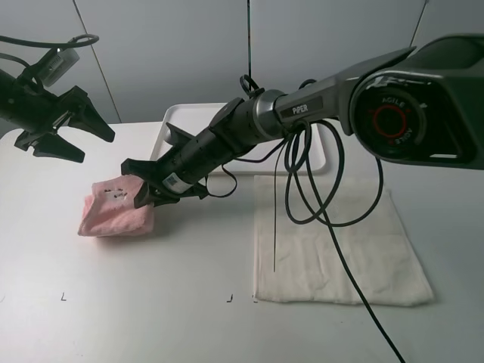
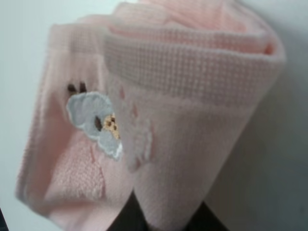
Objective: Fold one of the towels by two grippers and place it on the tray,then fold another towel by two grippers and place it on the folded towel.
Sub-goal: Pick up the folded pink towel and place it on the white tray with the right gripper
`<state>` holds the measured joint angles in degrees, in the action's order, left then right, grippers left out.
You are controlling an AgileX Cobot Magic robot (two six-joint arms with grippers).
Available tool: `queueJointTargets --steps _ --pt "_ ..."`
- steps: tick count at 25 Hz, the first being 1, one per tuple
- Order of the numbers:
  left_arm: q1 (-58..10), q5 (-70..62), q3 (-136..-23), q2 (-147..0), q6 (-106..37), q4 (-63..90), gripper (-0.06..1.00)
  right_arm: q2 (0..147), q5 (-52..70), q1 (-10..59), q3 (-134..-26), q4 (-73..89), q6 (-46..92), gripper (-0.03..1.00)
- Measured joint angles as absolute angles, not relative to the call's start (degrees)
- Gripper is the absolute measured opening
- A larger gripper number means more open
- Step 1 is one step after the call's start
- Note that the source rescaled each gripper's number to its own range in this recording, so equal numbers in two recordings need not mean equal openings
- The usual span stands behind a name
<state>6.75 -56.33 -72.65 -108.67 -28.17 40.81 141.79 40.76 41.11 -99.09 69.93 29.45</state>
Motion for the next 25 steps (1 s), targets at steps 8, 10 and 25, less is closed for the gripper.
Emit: queueJointTargets --steps 8,10,25 --pt "6.75 -56.53 -72.65 -108.67 -28.17 40.81 0.98 135.52 38.03 32.14 -99.09 70.9 29.92 0.08" --pt "6.75 -56.68 -72.65 -108.67 -28.17 40.81 0.98 135.17 37.63 28.3 -99.09 70.9 29.08 0.08" --pt "6.75 -56.72 -72.65 -108.67 -28.17 41.03 0.98 135.61 34.85 21.17 -99.09 66.57 23.82 0.4"
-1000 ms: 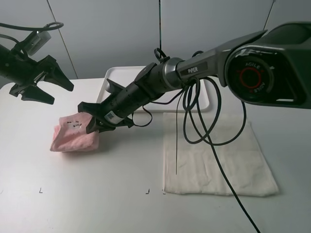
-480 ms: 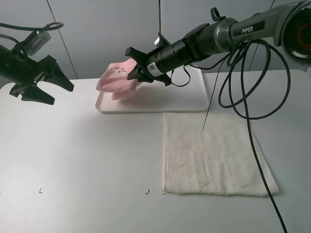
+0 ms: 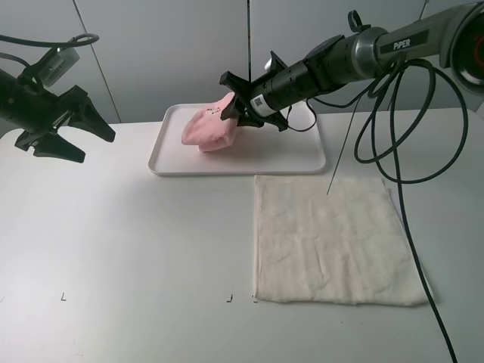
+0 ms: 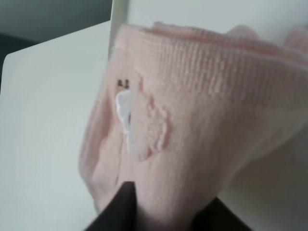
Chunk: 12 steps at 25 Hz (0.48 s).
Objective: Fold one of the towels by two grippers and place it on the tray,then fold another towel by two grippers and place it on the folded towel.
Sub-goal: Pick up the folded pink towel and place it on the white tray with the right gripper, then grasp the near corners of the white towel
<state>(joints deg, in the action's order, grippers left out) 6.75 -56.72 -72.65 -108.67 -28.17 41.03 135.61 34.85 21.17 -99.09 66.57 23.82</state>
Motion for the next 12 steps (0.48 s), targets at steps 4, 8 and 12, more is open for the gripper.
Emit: queueJointTargets --steps 4,8,12 --pt "6.75 -56.61 -72.65 -108.67 -28.17 41.03 0.98 135.64 33.49 21.17 -99.09 66.11 23.82 0.96" --pt "6.75 -56.61 -72.65 -108.67 -28.17 41.03 0.98 133.62 34.02 20.02 -99.09 60.84 23.66 1.0" --pt "6.75 -56.61 -72.65 -108.67 -28.17 41.13 0.98 128.58 36.92 17.01 -99.09 45.51 17.61 1.0"
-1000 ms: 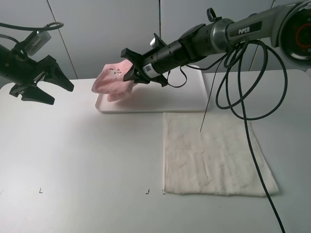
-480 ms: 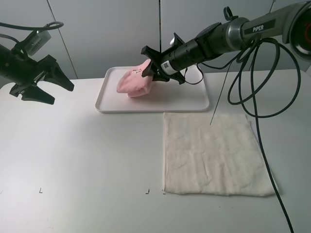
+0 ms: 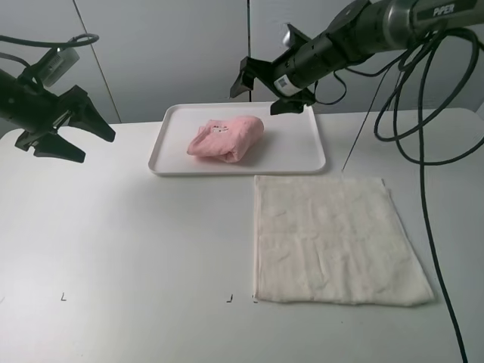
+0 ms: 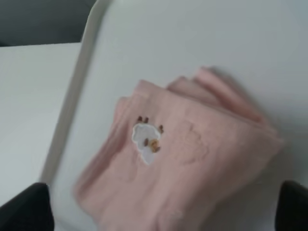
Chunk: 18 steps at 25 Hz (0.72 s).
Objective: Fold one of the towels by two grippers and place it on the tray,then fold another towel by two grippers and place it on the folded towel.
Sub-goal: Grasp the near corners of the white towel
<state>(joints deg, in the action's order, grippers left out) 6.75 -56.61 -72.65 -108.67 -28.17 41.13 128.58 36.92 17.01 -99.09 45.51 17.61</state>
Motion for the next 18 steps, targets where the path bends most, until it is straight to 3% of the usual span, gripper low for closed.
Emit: queueJointTargets --steps 9,18 --pt "-0.05 -56.0 -72.65 -108.67 -30.88 38.83 0.98 119.43 50.93 13.25 -97.6 15.25 10.7 1.0" --pt "-11.75 -52.49 -72.74 -108.67 -31.4 29.56 0.98 100.69 46.27 13.25 -74.14 8.4 10.64 1.0"
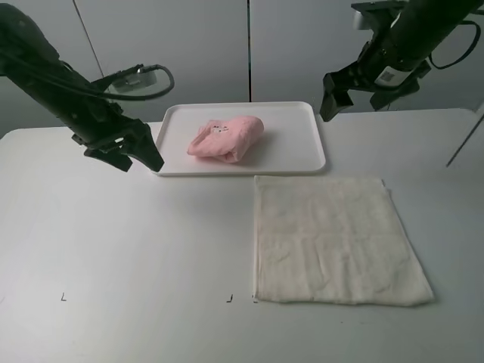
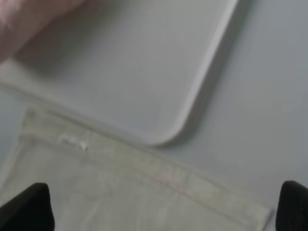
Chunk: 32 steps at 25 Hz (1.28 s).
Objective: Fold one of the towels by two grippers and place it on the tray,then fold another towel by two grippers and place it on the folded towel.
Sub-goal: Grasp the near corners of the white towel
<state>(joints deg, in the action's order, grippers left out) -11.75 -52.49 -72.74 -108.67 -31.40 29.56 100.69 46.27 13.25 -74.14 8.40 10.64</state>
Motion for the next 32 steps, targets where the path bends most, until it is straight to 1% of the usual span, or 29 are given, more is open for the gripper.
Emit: queueJointTargets --steps 4,8,11,14,18,20,22,25,27,29,32 --pt "-16.66 -52.22 -72.74 -108.67 -31.58 26.8 0.98 90.82 42.71 13.22 -61.76 8.13 10.49 1.0" --pt "-21.43 -51.72 -72.74 -108.67 -31.58 26.14 0.98 80.4 42.24 13.22 -53.02 6.27 9.23 1.0" --pt "-25.15 -51.12 -72.74 -108.67 -31.58 25.77 0.98 73.34 43.78 13.22 -49.03 4.11 7.17 1.0" --pt "-29.15 -50.79 -72.74 -108.67 -31.64 24.84 0.98 68.1 46.51 13.22 -47.69 0.85 3.94 1.0" --pt "-34.27 -50.56 -72.74 -108.67 -29.81 20.72 0.98 65.82 52.93 12.8 -47.69 -2.77 0.48 1.0" --pt "-35.94 -50.56 -72.74 -108.67 -29.02 19.38 0.98 65.82 54.44 10.02 -47.58 -2.8 -0.75 1.0" --pt "-36.62 -50.56 -72.74 -108.67 -28.64 18.89 0.98 65.7 54.4 5.05 -47.58 -1.32 -1.02 1.0" --pt "-36.74 -50.56 -72.74 -108.67 -28.39 17.87 0.98 65.7 53.54 -3.13 -48.27 5.42 2.67 1.0" --pt "-36.74 -50.56 -72.74 -108.67 -28.03 17.24 0.98 65.7 52.98 -7.3 -48.82 9.55 5.64 1.0" --pt "-36.74 -50.42 -72.74 -108.67 -27.92 16.7 0.98 65.7 52.31 -9.99 -48.93 10.74 8.05 1.0" --pt "-37.07 -49.57 -72.74 -108.67 -27.79 16.23 0.98 66.8 52.9 -10.85 -49.08 11.22 15.52 1.0"
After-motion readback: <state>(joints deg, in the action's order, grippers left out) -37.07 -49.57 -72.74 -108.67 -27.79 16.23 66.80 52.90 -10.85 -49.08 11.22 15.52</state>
